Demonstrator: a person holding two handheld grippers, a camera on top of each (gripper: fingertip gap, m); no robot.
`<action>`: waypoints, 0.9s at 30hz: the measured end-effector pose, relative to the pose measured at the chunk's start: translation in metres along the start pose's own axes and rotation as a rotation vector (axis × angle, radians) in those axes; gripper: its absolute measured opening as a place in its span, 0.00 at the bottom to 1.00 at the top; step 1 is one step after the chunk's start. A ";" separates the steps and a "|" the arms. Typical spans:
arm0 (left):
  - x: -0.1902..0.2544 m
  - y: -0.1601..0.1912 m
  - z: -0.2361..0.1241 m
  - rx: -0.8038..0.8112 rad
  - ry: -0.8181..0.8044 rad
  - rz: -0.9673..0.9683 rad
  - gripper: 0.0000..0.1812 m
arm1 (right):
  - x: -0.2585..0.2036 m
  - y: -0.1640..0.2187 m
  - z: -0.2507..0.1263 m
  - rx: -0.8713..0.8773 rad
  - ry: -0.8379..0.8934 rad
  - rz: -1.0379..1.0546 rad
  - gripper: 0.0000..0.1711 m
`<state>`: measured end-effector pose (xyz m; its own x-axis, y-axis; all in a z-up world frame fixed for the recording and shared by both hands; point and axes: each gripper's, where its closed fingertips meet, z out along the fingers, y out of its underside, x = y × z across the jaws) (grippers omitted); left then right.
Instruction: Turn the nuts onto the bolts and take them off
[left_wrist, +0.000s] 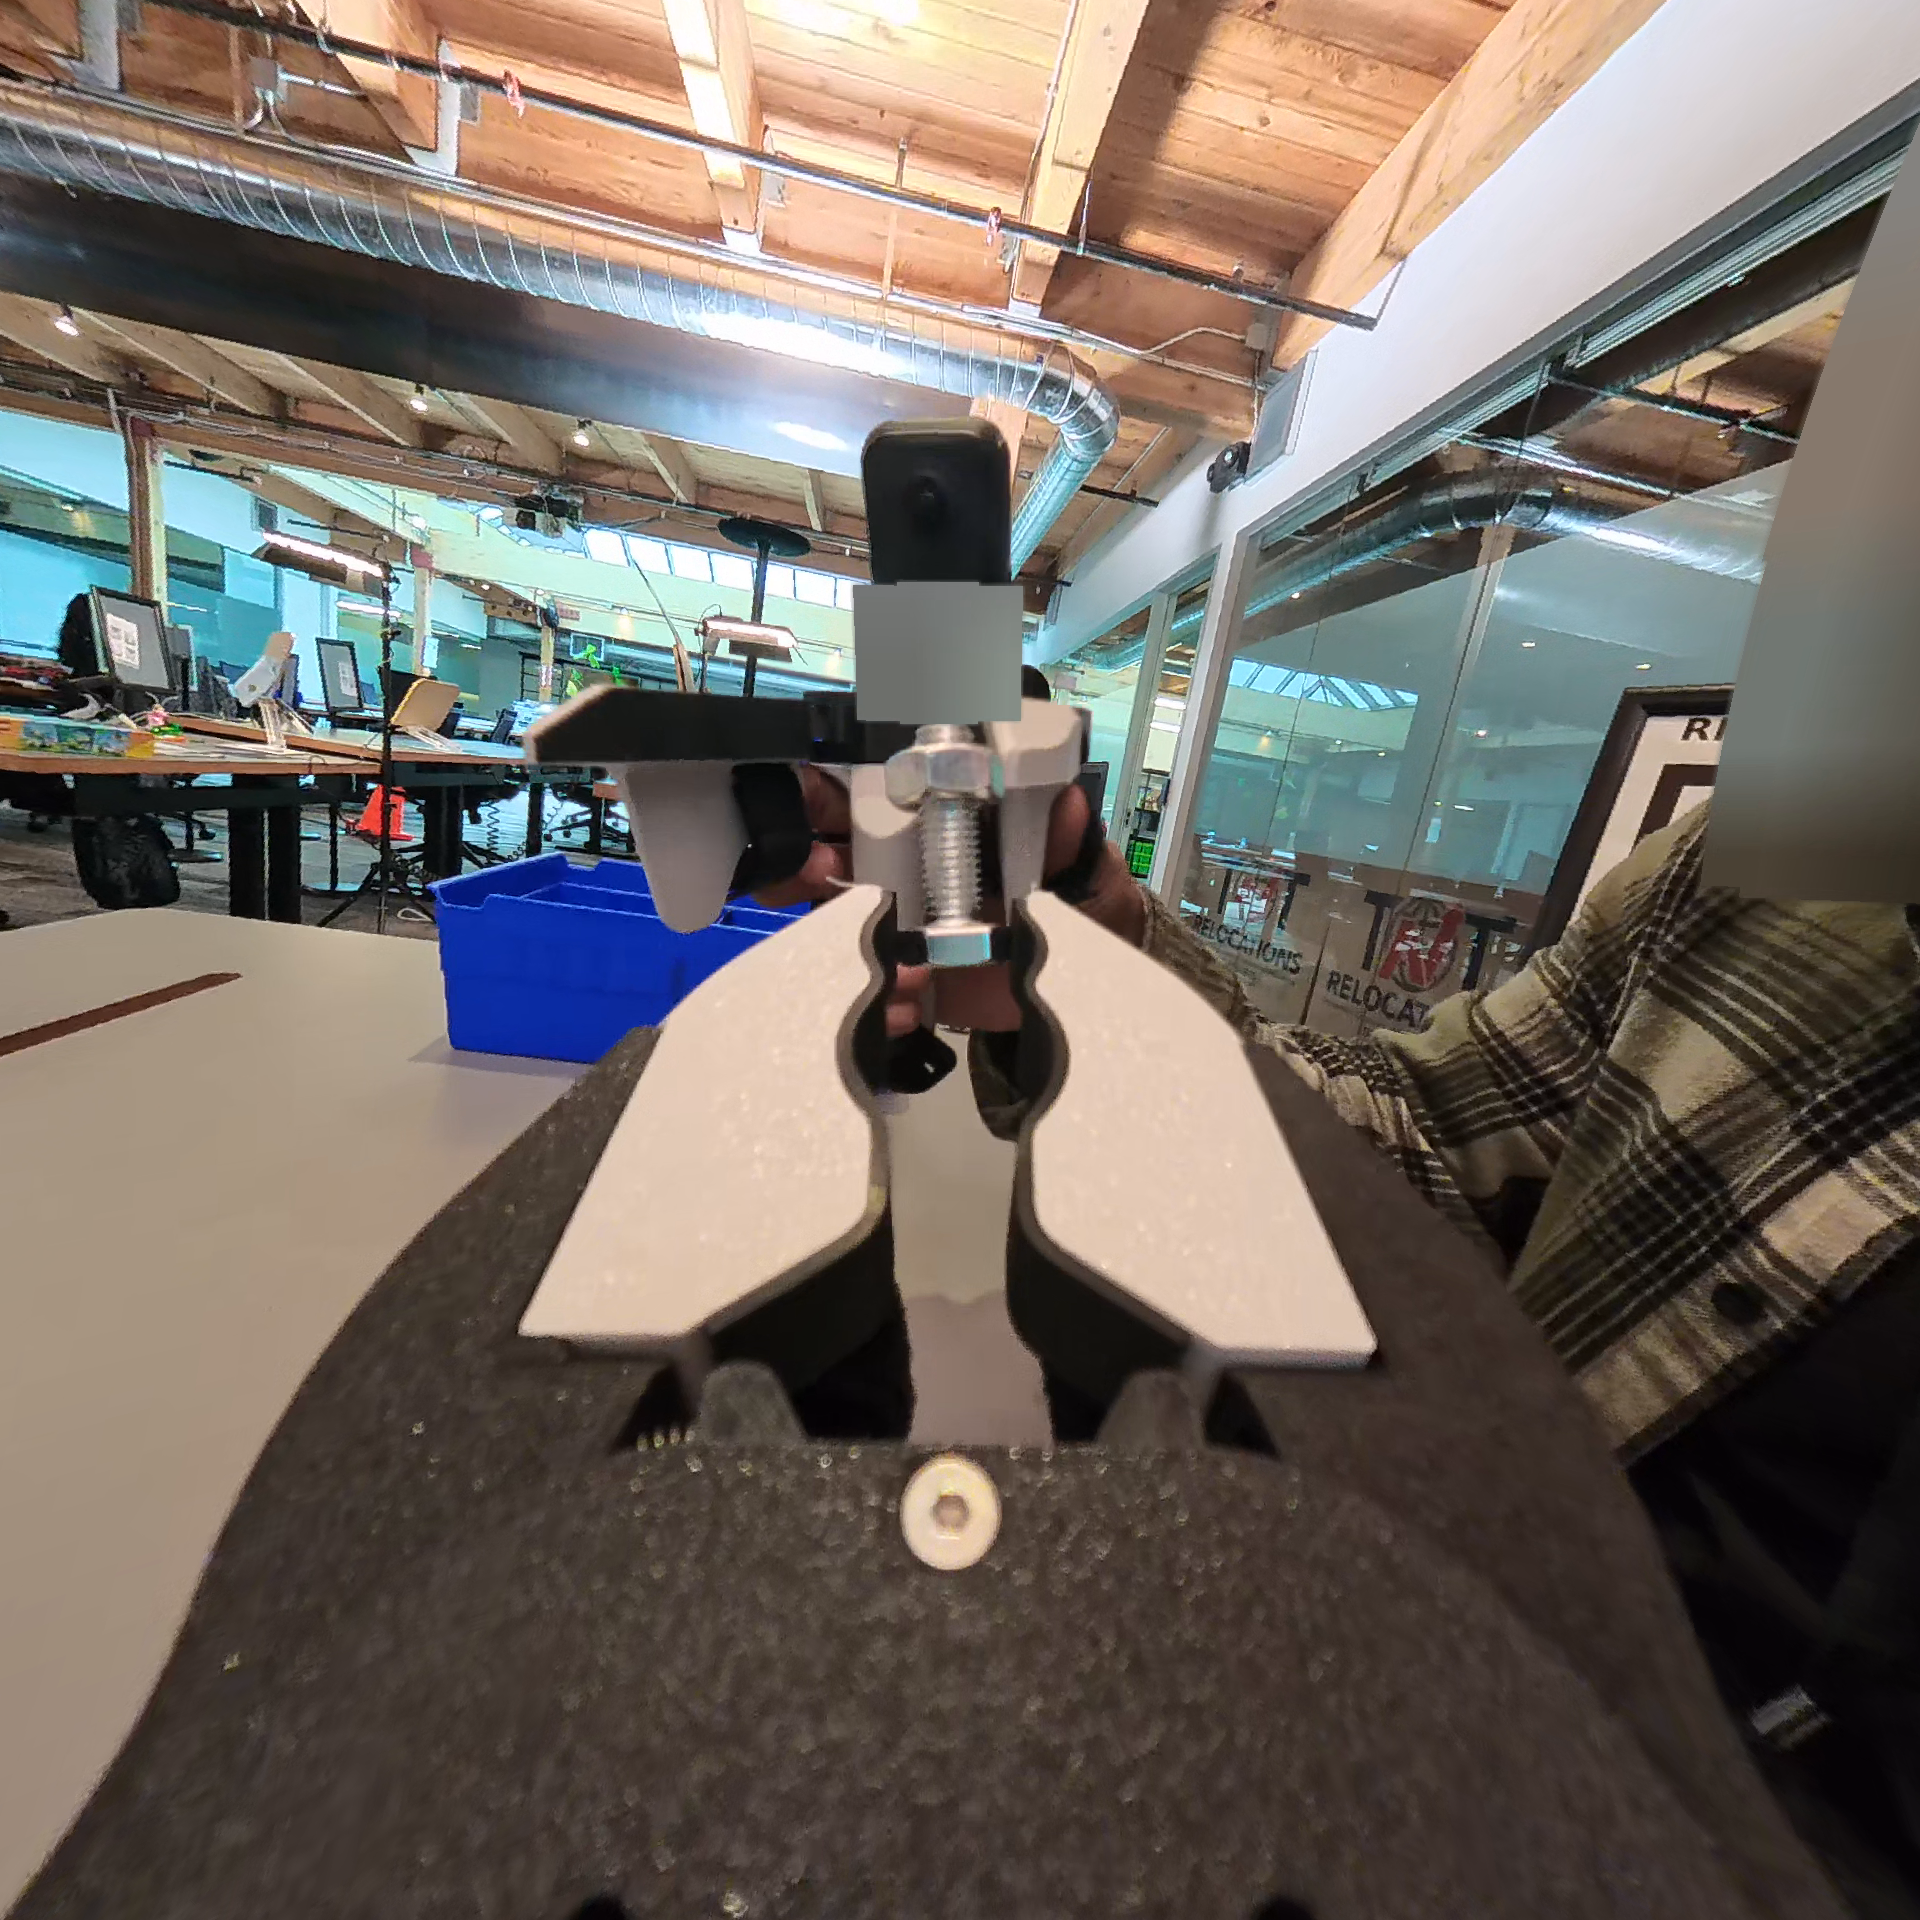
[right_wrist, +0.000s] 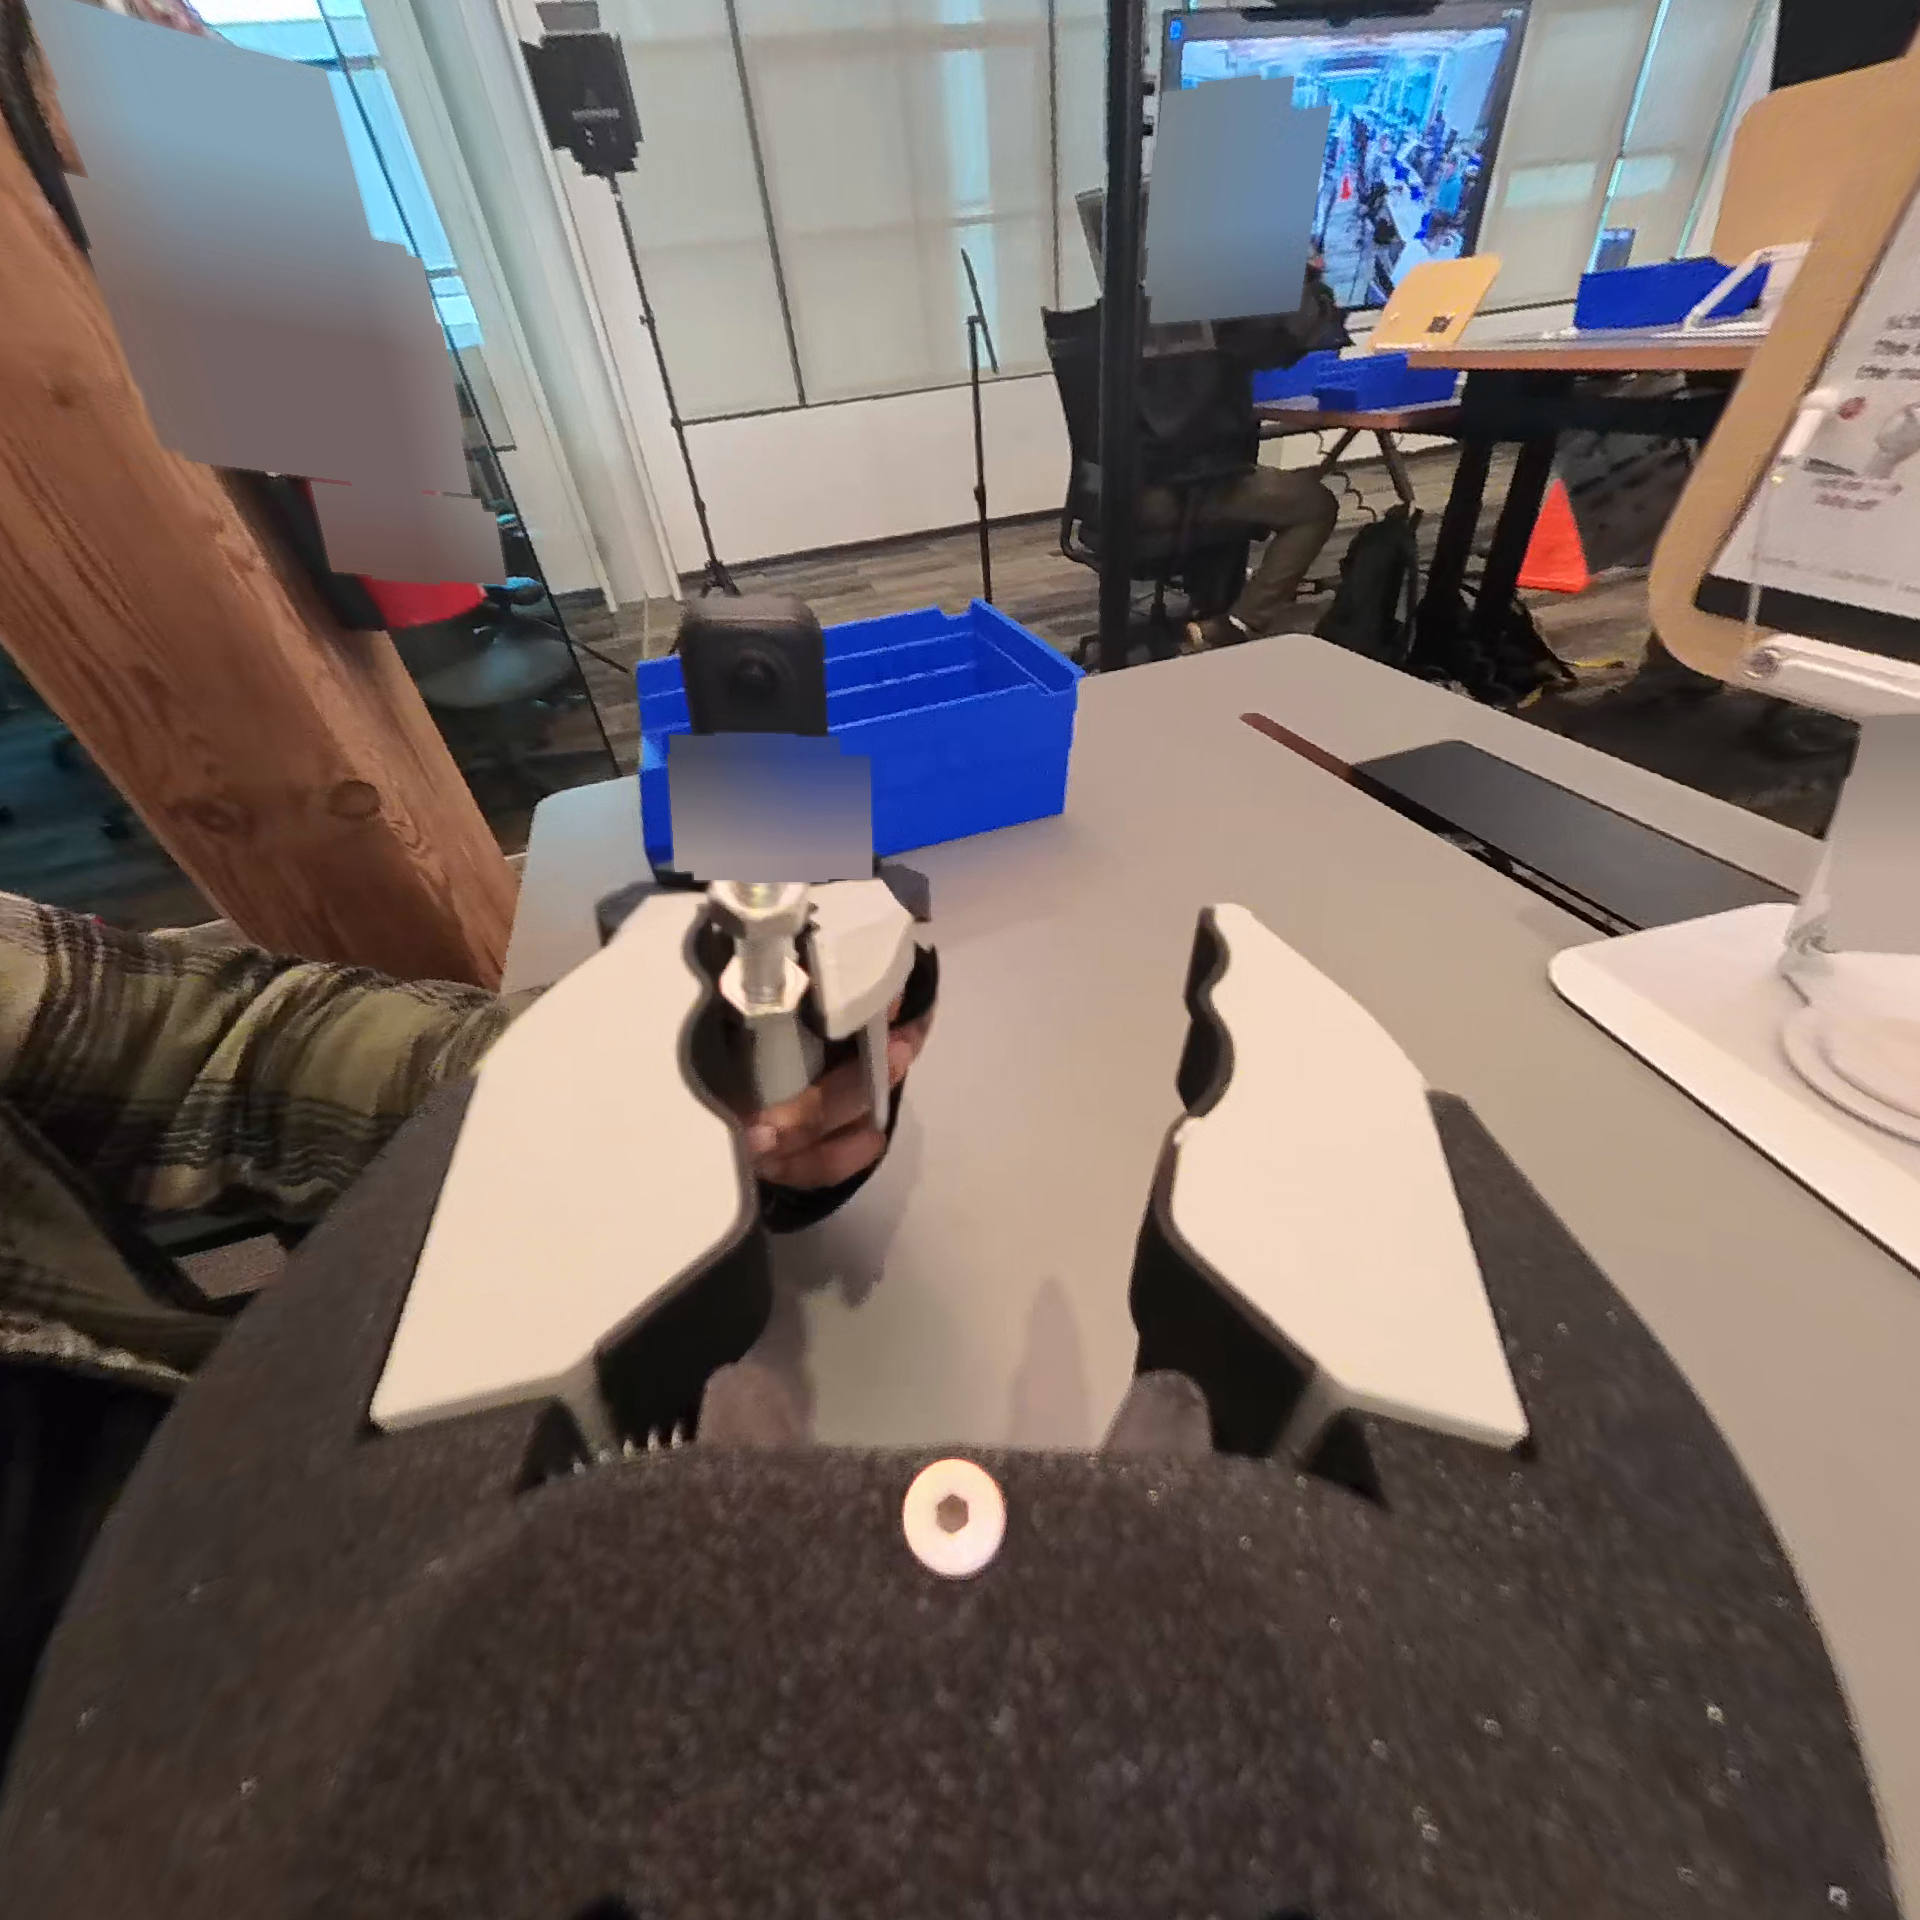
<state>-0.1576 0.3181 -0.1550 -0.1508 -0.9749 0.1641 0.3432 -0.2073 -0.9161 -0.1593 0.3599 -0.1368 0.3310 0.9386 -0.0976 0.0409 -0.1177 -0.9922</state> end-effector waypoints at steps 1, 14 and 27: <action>0.000 0.001 0.000 -0.003 -0.001 -0.001 0.11 | -0.003 -0.001 0.002 0.007 -0.014 0.001 0.50; 0.002 -0.001 0.000 0.013 0.012 0.002 0.11 | -0.003 -0.002 0.007 -0.010 -0.010 -0.031 0.51; 0.003 -0.008 -0.003 0.042 0.013 0.008 0.11 | 0.009 -0.005 -0.001 0.023 0.021 0.004 0.48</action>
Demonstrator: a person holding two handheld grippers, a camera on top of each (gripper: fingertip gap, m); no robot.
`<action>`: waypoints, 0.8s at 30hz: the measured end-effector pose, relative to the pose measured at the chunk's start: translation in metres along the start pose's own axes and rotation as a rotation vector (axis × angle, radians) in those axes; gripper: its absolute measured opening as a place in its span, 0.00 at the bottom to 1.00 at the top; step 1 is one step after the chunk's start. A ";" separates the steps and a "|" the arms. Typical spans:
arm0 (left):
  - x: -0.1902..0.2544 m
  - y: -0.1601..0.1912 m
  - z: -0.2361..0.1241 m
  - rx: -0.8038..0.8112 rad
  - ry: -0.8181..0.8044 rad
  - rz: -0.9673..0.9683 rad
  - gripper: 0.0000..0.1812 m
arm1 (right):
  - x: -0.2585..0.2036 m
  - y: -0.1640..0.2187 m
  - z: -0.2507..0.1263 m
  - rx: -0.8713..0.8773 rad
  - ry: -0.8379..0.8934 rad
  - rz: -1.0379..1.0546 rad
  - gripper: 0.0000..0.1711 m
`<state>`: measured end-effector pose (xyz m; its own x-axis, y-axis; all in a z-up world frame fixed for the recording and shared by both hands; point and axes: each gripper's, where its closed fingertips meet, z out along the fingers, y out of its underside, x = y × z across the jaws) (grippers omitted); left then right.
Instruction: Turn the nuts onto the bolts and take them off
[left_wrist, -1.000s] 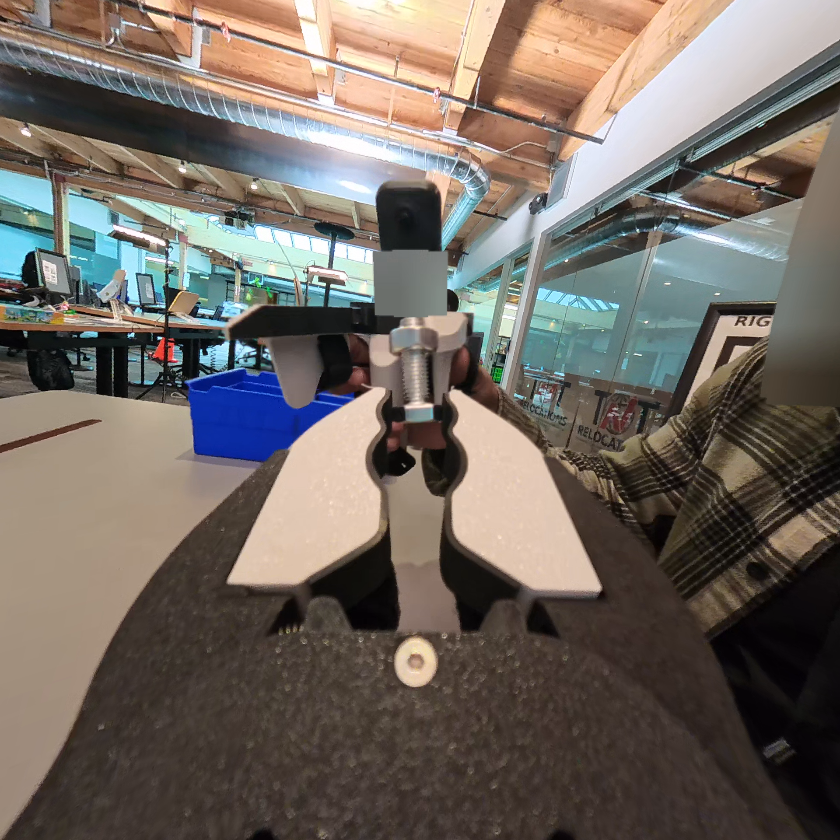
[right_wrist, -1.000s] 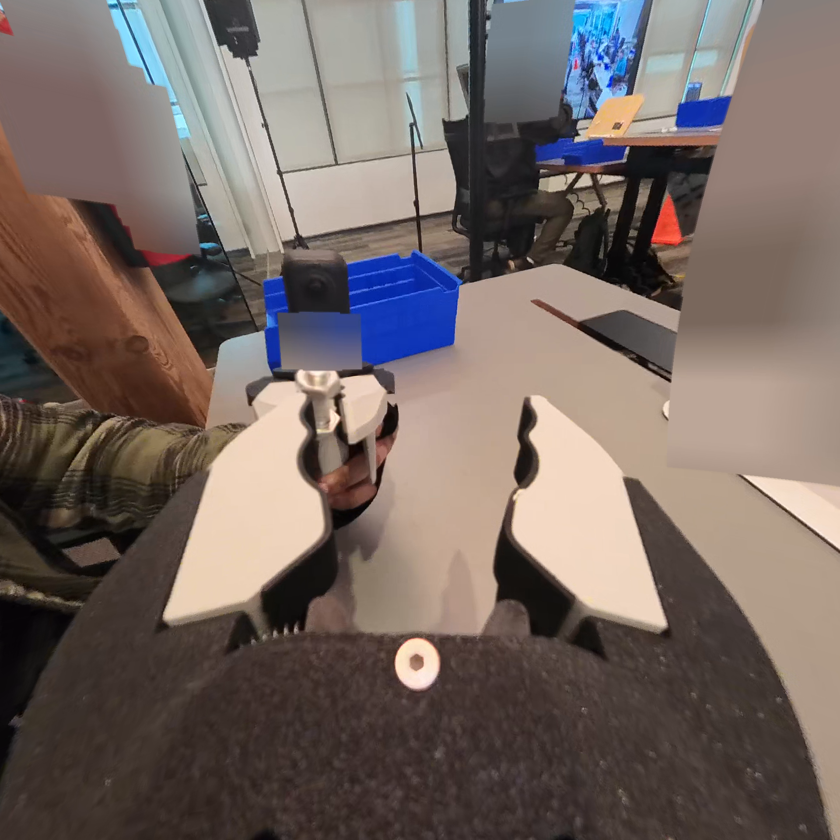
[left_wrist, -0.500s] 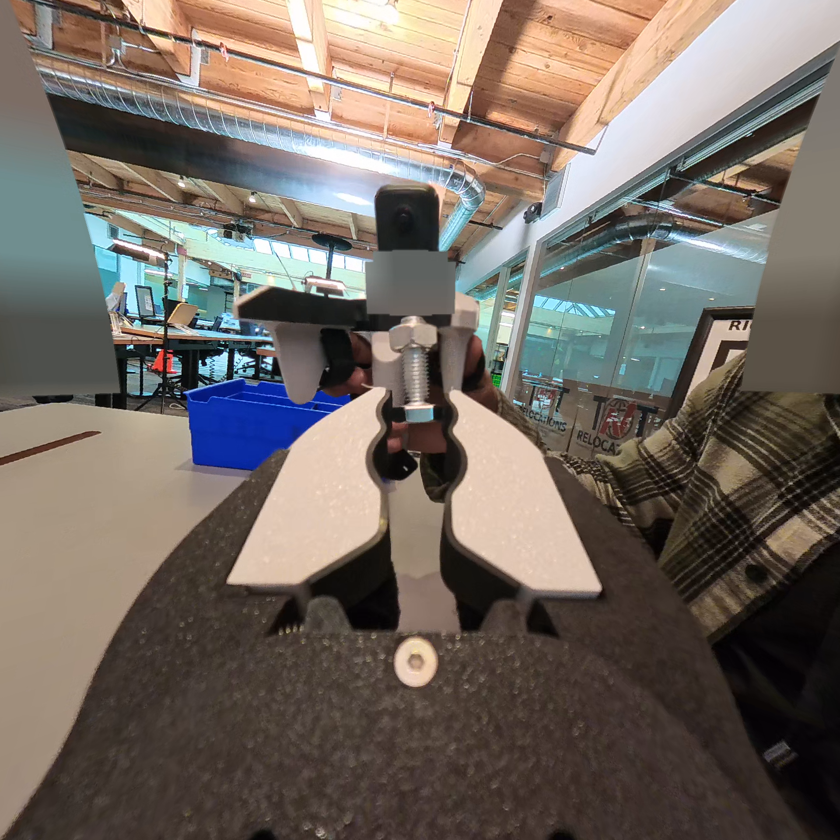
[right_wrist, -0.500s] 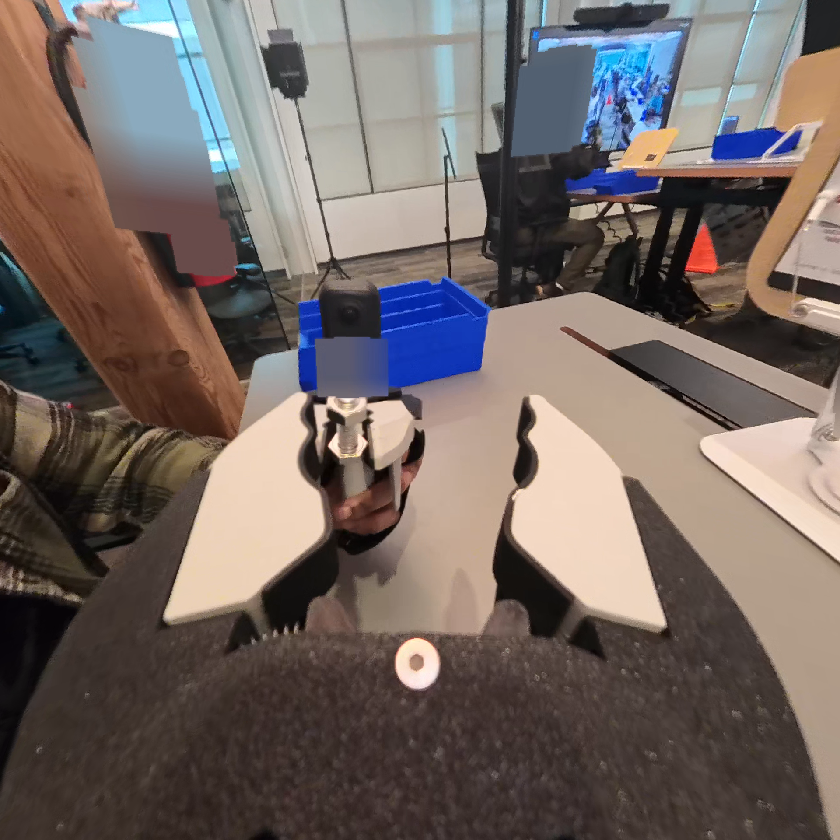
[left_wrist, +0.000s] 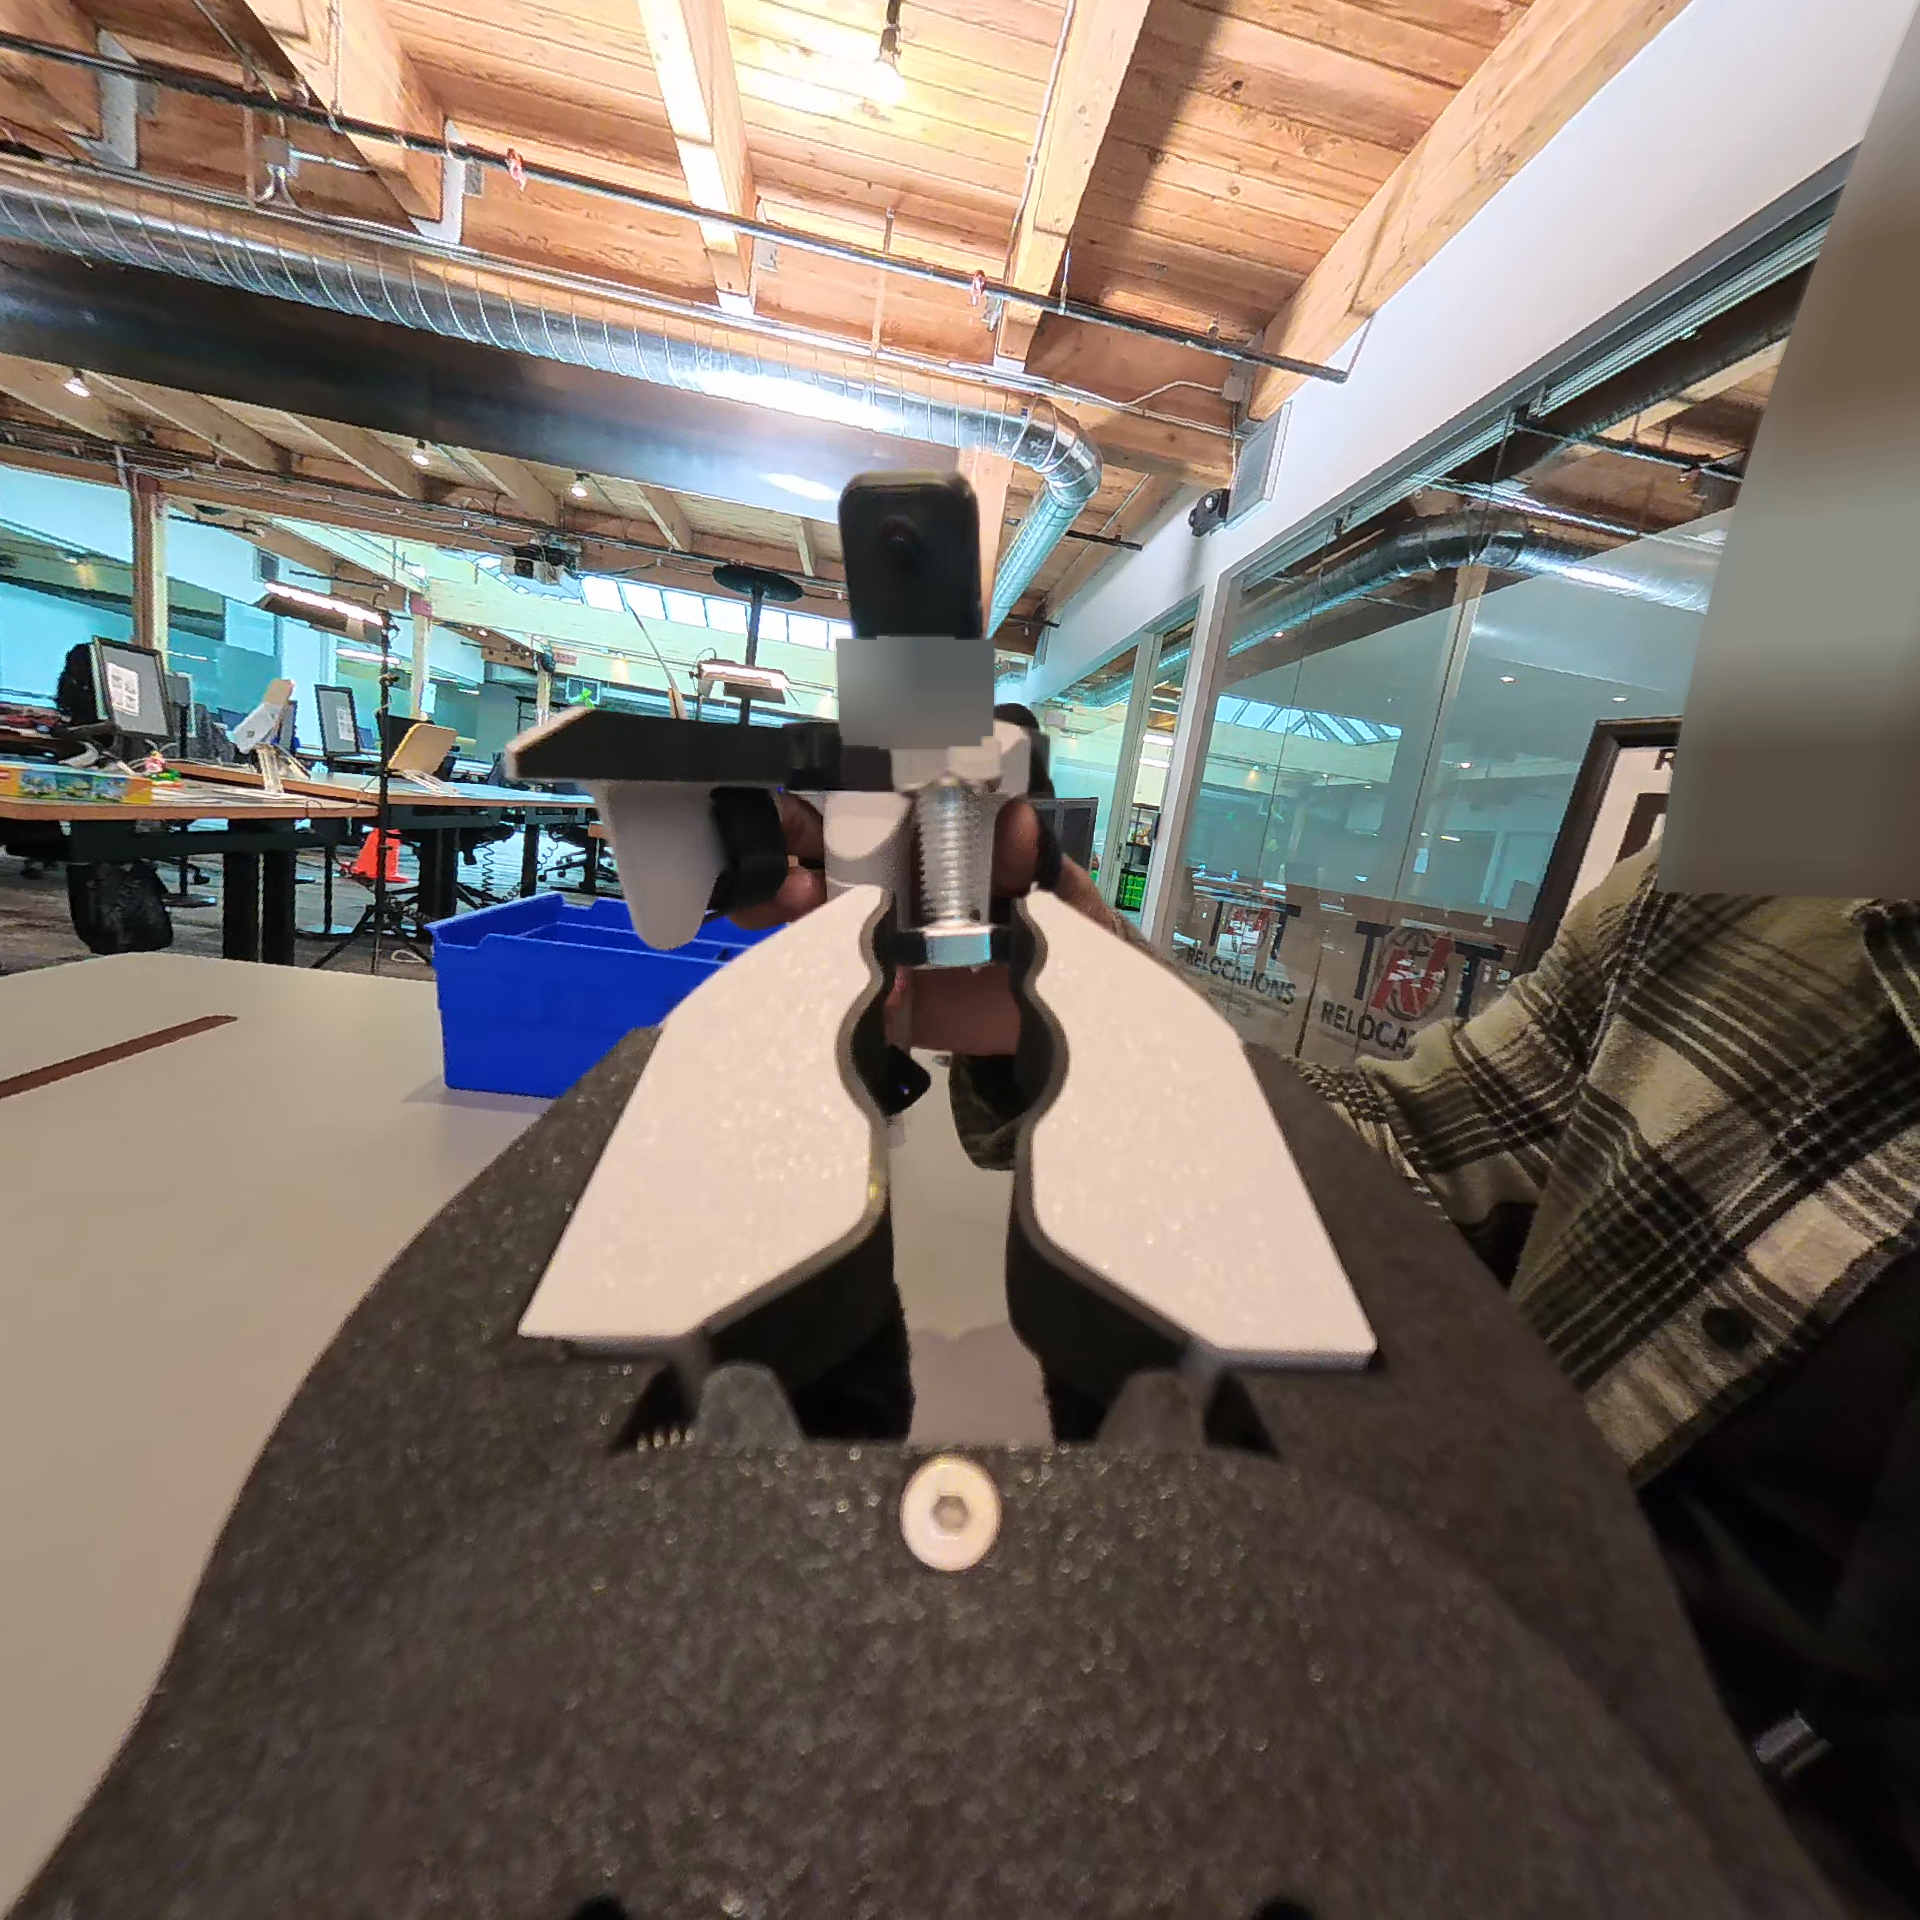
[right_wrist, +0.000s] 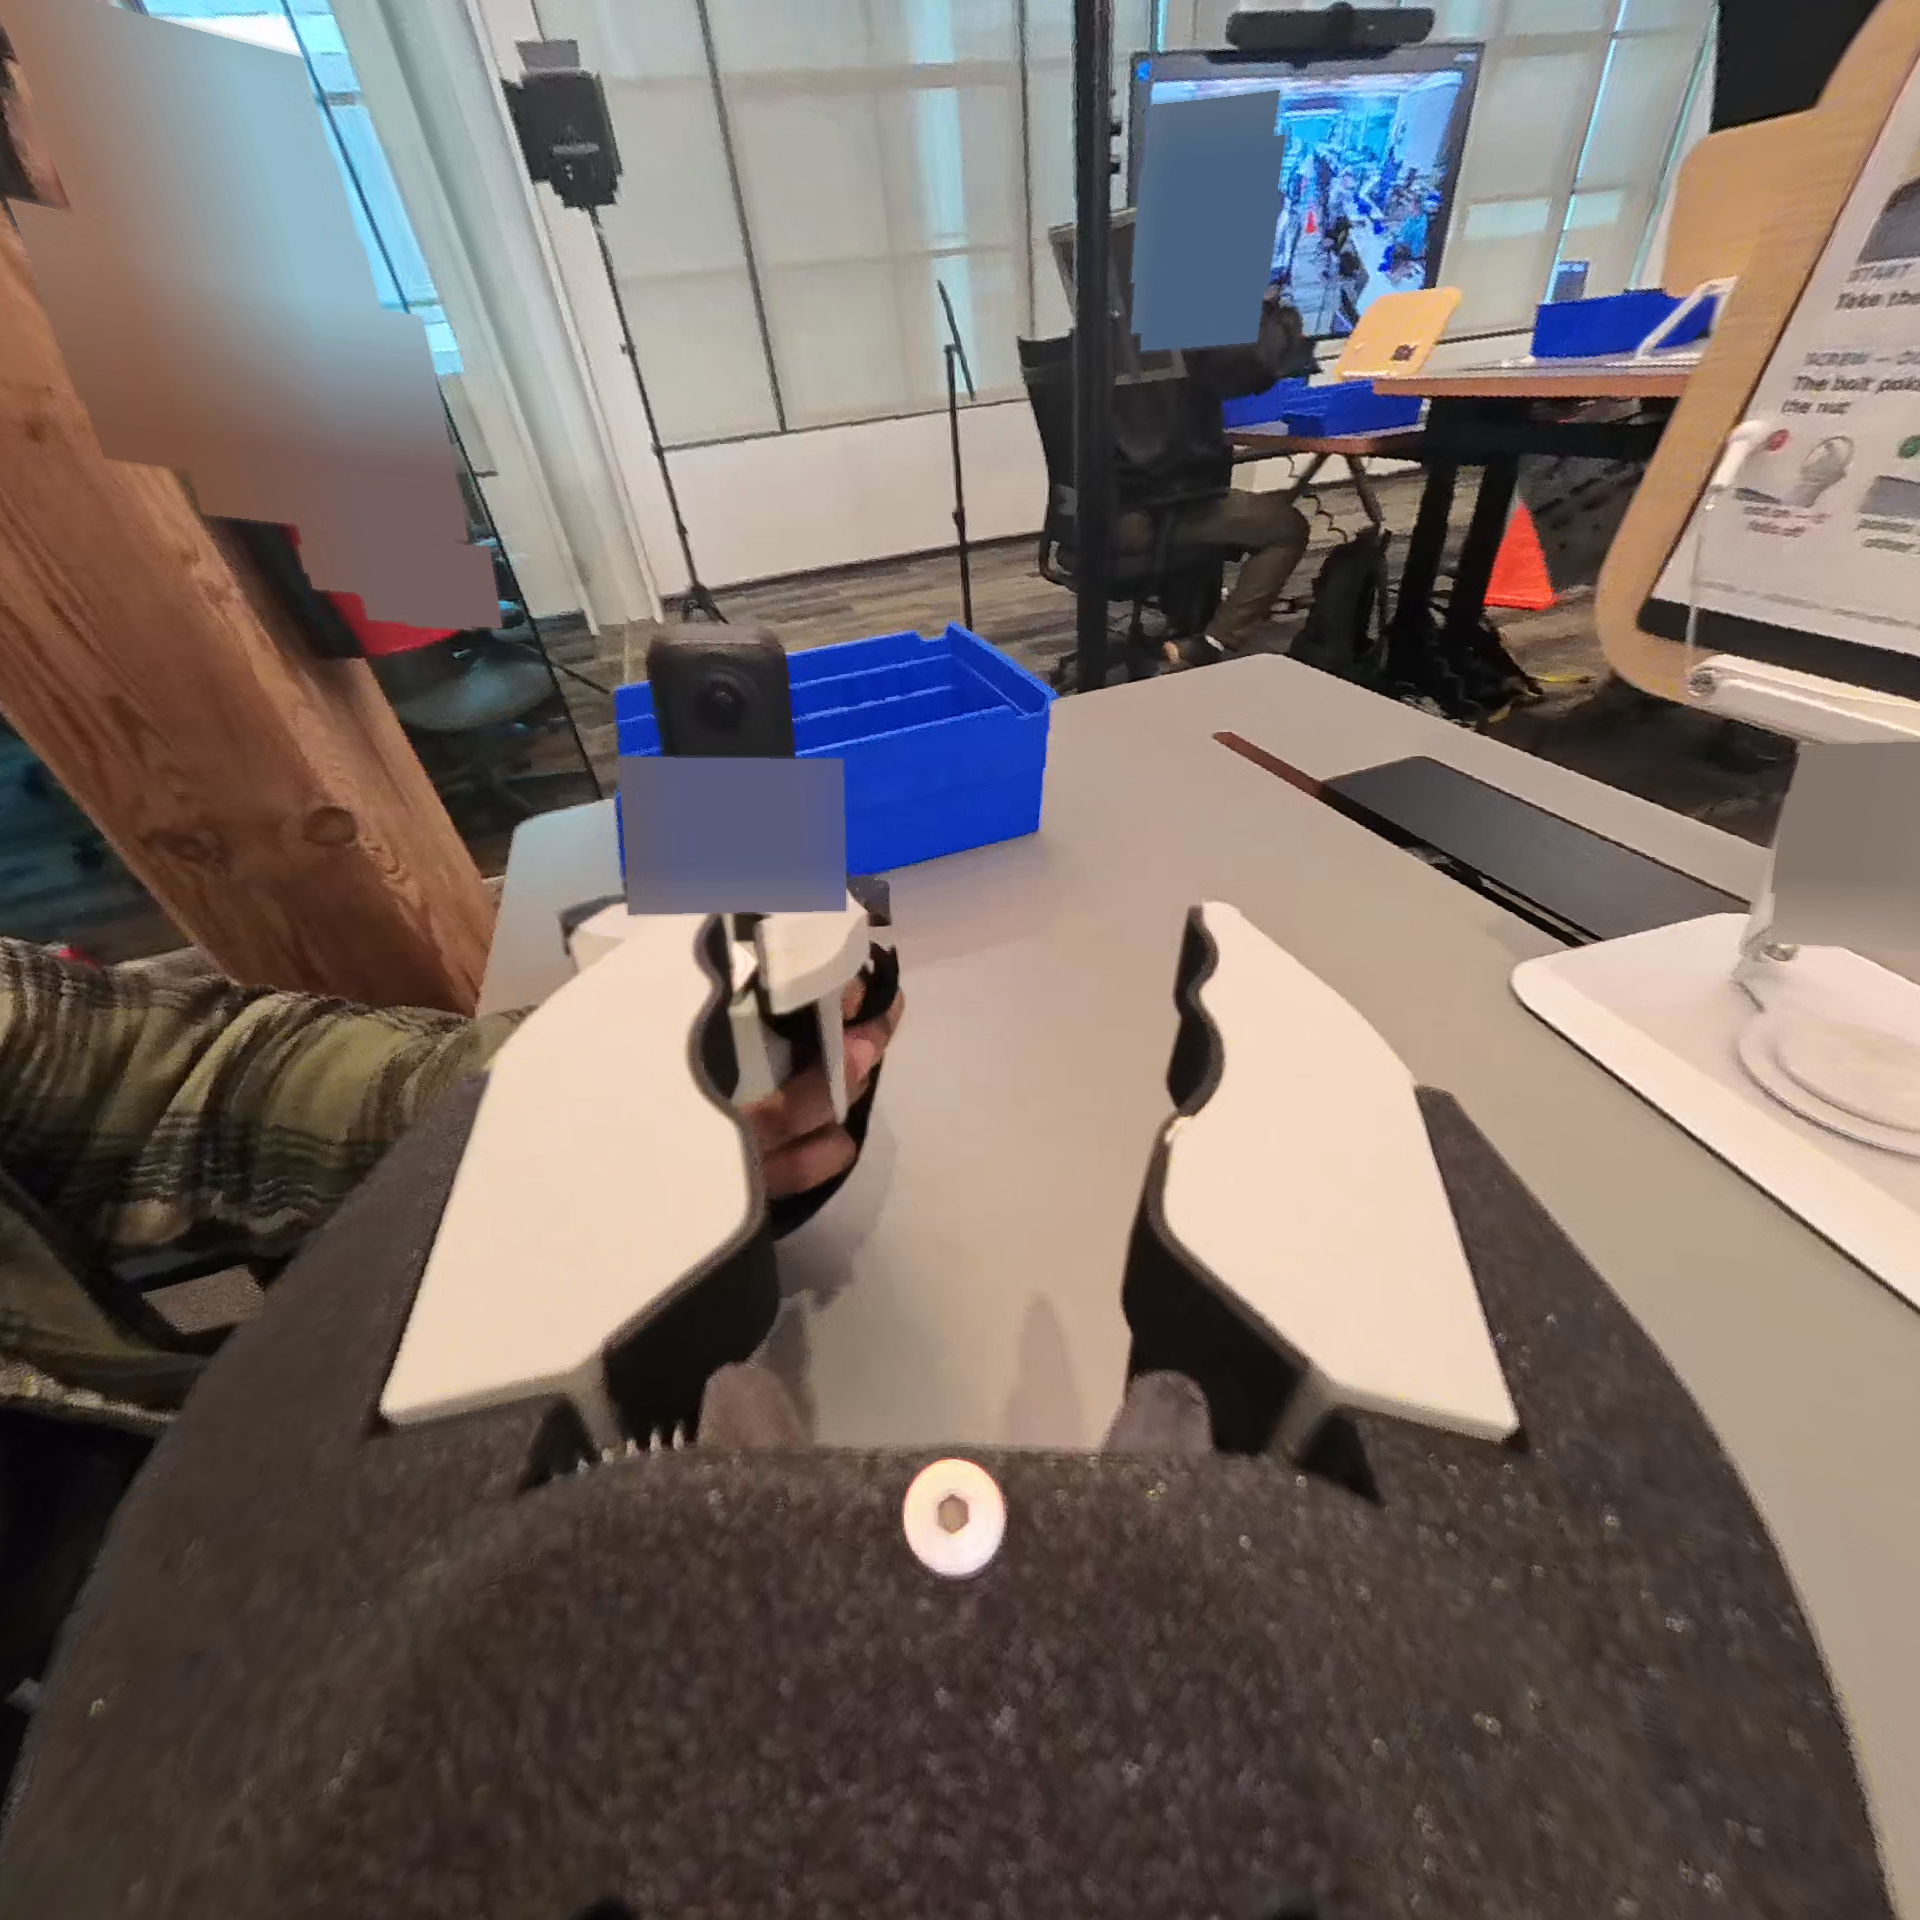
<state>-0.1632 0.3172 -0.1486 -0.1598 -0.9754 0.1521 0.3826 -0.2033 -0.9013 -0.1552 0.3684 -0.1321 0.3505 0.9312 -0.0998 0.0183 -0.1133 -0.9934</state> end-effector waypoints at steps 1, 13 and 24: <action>0.000 -0.001 0.000 0.004 -0.001 0.001 0.11 | -0.003 -0.003 -0.001 0.017 -0.020 0.015 0.48; 0.001 0.000 0.001 -0.001 0.006 0.003 0.11 | -0.016 -0.005 0.006 0.020 -0.066 0.001 0.48; 0.002 -0.001 0.002 0.001 0.009 0.007 0.11 | -0.016 -0.001 0.009 -0.018 -0.042 -0.025 0.48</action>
